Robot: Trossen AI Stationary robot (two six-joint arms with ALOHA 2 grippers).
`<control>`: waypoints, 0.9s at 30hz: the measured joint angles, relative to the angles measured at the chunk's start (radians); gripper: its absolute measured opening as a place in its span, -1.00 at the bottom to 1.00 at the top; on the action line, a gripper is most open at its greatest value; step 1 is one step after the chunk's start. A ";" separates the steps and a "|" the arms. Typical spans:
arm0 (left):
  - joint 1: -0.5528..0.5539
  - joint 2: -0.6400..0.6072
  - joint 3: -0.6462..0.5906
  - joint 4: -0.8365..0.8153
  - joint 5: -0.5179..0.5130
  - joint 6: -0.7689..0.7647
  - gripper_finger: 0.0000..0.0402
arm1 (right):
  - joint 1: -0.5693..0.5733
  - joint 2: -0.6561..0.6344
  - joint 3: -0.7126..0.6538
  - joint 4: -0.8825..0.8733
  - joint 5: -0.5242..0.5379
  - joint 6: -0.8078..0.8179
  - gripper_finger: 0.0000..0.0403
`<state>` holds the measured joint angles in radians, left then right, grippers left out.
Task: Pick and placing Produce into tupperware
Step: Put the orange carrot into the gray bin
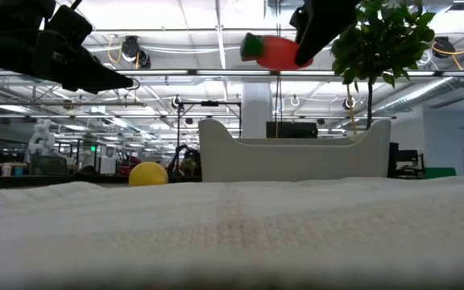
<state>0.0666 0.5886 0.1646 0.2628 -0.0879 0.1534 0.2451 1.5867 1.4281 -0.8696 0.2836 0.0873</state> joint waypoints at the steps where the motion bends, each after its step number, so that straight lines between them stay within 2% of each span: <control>1: 0.000 0.000 0.000 0.000 0.000 0.000 -0.84 | 0.008 0.000 0.000 -0.001 0.000 -0.027 -0.46; 5: 0.000 0.000 0.000 0.000 0.000 0.000 -0.84 | 0.037 0.018 0.000 0.001 -0.001 -0.080 -0.46; 12: 0.000 0.000 0.000 -0.001 0.000 0.000 -0.84 | 0.065 0.054 -0.065 0.104 -0.001 -0.042 -0.46; 21: 0.000 0.000 0.000 -0.001 0.000 -0.001 -0.84 | 0.078 0.056 -0.165 0.154 -0.001 0.099 -0.46; 27: 0.000 0.000 0.000 -0.001 0.000 -0.001 -0.84 | 0.090 0.056 -0.182 0.151 0.002 0.173 -0.46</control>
<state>0.0669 0.5885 0.1646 0.2623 -0.0879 0.1520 0.3349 1.6428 1.2457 -0.7184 0.2854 0.2598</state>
